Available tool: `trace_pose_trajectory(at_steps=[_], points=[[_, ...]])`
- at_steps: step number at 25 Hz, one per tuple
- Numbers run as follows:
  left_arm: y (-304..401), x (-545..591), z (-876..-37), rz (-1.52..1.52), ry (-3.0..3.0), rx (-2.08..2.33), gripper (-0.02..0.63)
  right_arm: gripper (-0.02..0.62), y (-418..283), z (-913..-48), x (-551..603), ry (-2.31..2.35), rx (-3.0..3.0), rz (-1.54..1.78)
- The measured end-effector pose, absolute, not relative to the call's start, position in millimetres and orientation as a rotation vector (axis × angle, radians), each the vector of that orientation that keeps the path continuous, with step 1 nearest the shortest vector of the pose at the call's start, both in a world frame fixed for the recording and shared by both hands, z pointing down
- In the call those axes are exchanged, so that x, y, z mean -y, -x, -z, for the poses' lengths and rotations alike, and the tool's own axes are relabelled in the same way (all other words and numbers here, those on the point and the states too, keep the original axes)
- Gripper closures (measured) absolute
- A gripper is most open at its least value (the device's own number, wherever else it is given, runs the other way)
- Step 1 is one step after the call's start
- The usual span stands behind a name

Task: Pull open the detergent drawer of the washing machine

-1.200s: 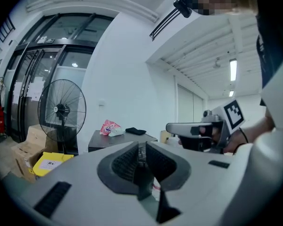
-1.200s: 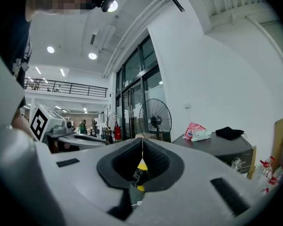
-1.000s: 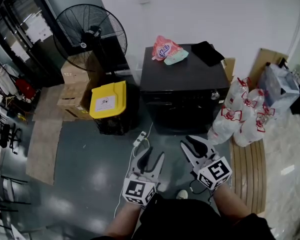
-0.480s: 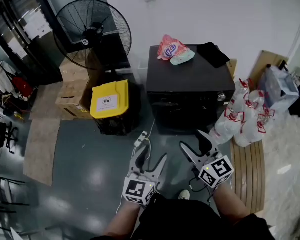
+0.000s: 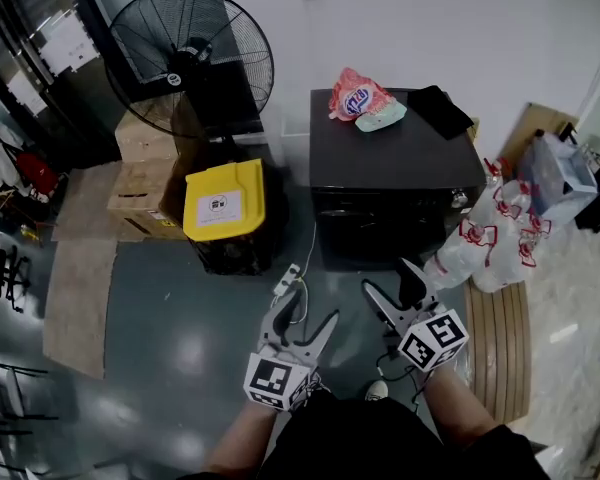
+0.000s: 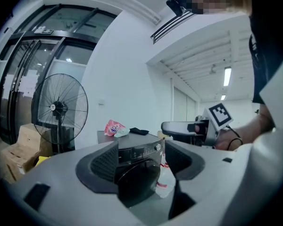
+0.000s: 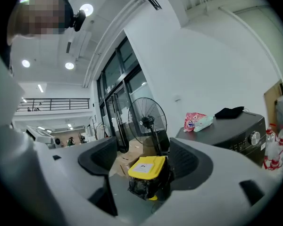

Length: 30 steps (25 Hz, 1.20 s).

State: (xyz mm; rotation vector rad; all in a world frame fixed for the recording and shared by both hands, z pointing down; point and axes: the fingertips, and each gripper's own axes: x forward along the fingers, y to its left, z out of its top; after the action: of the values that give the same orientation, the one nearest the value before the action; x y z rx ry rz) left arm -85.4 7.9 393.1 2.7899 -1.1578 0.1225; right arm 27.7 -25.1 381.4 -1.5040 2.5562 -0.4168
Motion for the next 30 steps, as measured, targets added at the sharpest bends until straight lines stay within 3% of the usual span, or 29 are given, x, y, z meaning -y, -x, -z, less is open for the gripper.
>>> trace_pose_trajectory(at_steps=[12, 30], points=[[152, 40, -392, -0.129, -2.819, 1.092, 0.325, 0.224, 35, -407, 84, 1.559, -2.459, 0.511], [167, 69, -393, -0.093, -2.846, 0.996, 0.325, 0.219, 57, -450, 136, 1.548, -2.315, 0.741]])
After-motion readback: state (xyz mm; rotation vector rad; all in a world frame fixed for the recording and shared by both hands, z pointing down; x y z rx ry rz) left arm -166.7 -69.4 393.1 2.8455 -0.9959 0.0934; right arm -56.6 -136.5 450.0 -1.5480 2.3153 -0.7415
